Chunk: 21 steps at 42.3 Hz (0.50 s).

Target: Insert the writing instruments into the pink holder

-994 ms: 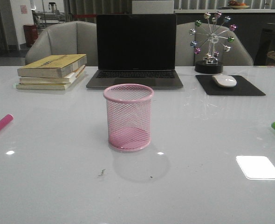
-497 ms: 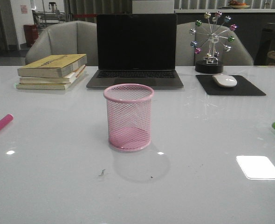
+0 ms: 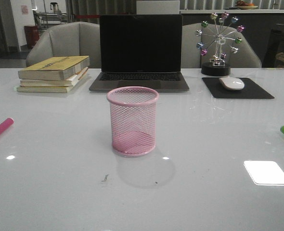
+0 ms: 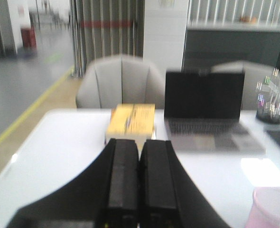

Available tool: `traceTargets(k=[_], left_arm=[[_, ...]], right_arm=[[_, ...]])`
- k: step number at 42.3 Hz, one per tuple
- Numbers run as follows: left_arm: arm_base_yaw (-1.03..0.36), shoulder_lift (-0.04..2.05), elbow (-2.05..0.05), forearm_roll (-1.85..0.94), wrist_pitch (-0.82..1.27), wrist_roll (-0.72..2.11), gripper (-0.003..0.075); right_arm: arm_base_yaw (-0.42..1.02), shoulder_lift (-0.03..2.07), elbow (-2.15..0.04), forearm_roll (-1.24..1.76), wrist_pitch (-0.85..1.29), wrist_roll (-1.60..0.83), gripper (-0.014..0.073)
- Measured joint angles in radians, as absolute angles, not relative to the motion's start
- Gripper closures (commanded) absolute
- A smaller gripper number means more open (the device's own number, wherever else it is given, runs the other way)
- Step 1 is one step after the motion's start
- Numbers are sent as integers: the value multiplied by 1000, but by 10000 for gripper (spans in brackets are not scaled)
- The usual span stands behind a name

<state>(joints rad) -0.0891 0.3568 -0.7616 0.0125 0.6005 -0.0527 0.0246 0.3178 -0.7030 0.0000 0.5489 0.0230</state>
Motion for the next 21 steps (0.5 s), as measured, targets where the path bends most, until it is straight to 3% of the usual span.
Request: traceTargets(k=[11, 21], left_arm=[[-89, 518, -756, 13, 789, -53, 629], [-89, 649, -700, 13, 810, -53, 627]], right_arm=[[25, 508, -696, 0, 718, 23, 570], [25, 690, -641, 0, 738, 23, 563]])
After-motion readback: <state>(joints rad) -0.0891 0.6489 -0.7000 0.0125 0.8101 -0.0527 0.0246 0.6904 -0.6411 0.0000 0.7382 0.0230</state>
